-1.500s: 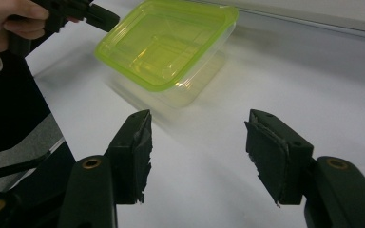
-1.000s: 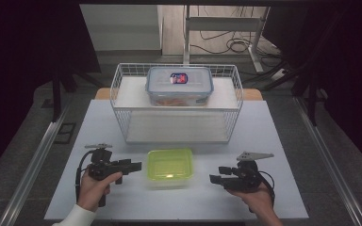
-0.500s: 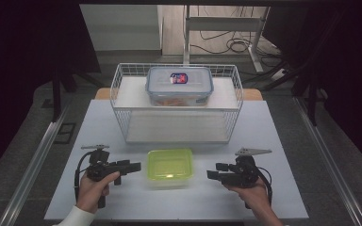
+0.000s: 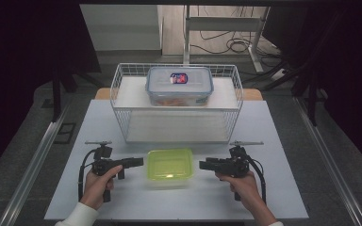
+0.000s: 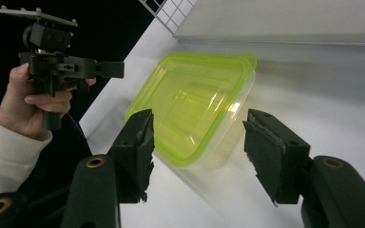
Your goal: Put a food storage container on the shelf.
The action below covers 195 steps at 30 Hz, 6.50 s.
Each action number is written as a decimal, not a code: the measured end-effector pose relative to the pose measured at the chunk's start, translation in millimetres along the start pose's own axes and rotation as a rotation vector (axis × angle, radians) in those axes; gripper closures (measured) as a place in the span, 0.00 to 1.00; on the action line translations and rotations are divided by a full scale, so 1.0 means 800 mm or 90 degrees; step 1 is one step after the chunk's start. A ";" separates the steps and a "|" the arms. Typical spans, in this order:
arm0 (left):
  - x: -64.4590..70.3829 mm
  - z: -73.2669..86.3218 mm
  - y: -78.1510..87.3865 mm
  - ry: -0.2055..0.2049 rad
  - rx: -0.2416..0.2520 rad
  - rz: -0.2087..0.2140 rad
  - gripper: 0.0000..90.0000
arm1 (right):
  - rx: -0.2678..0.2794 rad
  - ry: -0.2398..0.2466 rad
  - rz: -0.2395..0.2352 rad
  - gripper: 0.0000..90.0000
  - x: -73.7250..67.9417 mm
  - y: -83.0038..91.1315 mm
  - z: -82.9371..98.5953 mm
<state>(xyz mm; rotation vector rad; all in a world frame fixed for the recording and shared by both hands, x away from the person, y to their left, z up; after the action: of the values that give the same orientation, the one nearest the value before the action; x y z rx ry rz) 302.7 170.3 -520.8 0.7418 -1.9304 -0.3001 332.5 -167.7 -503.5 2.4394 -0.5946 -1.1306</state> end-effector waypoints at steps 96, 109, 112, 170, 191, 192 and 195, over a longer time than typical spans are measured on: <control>0.198 -0.187 0.088 -0.186 0.042 0.057 0.90 | 0.100 0.099 -0.089 0.92 -0.138 0.096 -0.216; 0.206 -0.262 0.079 -0.185 0.042 0.041 0.90 | 0.117 0.084 -0.075 0.92 -0.120 0.101 -0.283; 0.198 -0.278 0.071 -0.172 0.034 0.042 0.90 | 0.116 0.072 -0.074 0.92 -0.112 0.097 -0.291; 0.147 -0.171 0.103 -0.238 0.114 0.011 0.29 | 0.151 0.093 -0.021 0.45 -0.092 0.140 -0.216; 0.067 0.021 0.052 -0.279 0.002 -0.068 0.28 | 0.007 0.153 0.065 0.39 -0.030 0.085 -0.014; 0.064 0.023 0.050 -0.281 -0.003 -0.075 0.28 | 0.006 0.153 0.072 0.39 -0.027 0.083 -0.012; 0.064 0.025 0.049 -0.289 -0.003 -0.085 0.28 | 0.001 0.151 0.075 0.38 -0.024 0.080 -0.010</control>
<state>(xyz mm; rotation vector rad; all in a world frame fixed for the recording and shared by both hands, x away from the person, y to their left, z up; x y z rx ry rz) 254.4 167.2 -472.7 0.8544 -2.3057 -0.5966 314.0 -209.9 -454.6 2.4567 -0.6532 -0.7802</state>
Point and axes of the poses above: each handheld gripper's, and its own axes: y roughly backward along the jaws, z roughly out of its underside, x roughly to its right, the point moved 5 cm from there along -y, roughly forward along the jaws, and after that the axes turned 3 degrees about -x, right-handed, at the moved point
